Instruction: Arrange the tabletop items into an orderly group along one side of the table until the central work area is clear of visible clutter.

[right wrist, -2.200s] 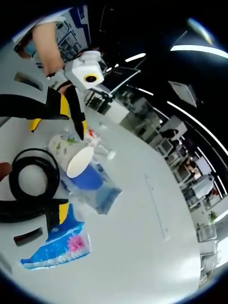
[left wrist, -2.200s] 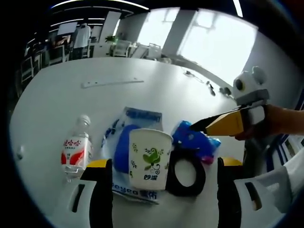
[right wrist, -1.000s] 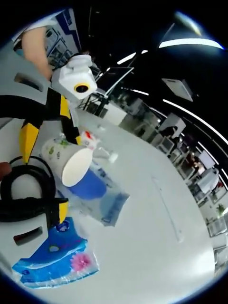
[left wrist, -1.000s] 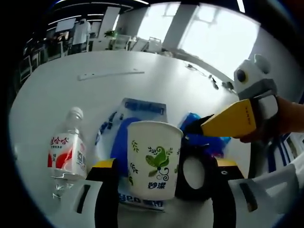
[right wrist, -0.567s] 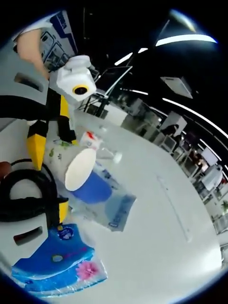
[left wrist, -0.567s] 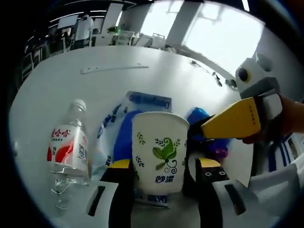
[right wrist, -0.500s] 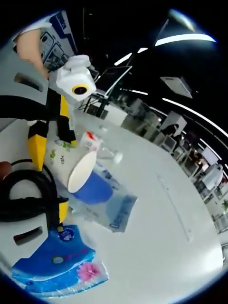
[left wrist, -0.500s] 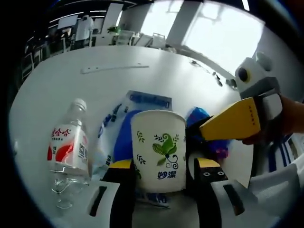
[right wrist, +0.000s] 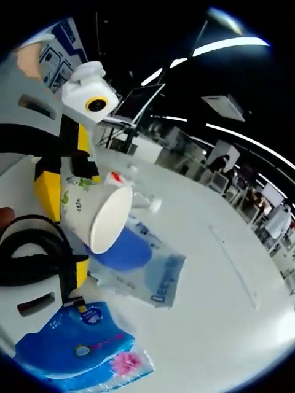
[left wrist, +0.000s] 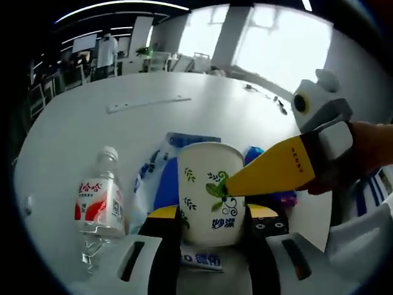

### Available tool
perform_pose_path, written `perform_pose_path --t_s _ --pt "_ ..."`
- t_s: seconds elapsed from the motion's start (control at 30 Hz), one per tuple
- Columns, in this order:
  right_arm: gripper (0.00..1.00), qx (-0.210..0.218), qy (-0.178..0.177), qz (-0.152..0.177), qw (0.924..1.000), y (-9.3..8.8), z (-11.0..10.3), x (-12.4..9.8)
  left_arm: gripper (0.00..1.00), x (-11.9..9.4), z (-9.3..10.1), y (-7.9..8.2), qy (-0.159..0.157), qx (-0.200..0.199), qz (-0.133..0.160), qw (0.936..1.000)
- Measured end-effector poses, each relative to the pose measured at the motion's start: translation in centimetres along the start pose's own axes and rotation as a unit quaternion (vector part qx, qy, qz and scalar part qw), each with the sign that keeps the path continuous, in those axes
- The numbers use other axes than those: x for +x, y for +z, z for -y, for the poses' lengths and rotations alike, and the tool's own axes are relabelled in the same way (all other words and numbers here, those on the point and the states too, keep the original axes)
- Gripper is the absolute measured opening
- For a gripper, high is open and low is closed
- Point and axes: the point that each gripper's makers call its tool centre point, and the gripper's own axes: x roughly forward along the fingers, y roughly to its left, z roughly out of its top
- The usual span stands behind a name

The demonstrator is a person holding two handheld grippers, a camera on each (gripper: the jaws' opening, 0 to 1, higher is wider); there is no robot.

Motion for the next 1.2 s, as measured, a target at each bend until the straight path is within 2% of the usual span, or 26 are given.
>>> perform_pose_path --t_s 0.27,0.43,0.57,0.77,0.9,1.07,1.17,1.2 --pt "0.62 0.005 0.014 0.023 0.9996 1.1 -1.0 -0.6 0.36 -1.3 0.4 1.7 -0.002 -0.010 0.042 0.9991" --pt "0.59 -0.013 0.033 0.038 0.9986 2.0 -2.7 -1.1 0.37 -2.1 1.3 2.1 -0.006 0.001 0.055 0.9984" --pt "0.53 -0.058 0.030 0.043 0.9969 2.3 -3.6 -1.6 0.36 -2.7 1.5 2.5 -0.002 0.000 0.063 0.9980" --pt "0.41 -0.138 0.019 0.046 0.9892 2.2 -4.9 -2.7 0.36 -3.5 2.2 2.6 0.000 0.007 0.066 0.9978" --pt "0.41 -0.172 0.017 0.047 0.9838 1.9 -6.0 -3.3 0.36 -4.0 2.7 2.9 0.001 0.015 0.072 0.9973" --pt "0.40 -0.245 0.013 0.055 0.9680 1.7 -7.4 -4.2 0.36 -5.0 3.4 3.3 0.001 0.034 0.077 0.9965" --pt "0.40 -0.311 0.006 0.057 0.9486 1.4 -8.3 -5.0 0.36 -5.4 3.9 3.6 -0.001 0.050 0.080 0.9955" --pt "0.40 -0.338 0.004 0.058 0.9395 1.2 -8.6 -5.4 0.36 -5.6 4.1 3.7 -0.001 0.066 0.079 0.9947"
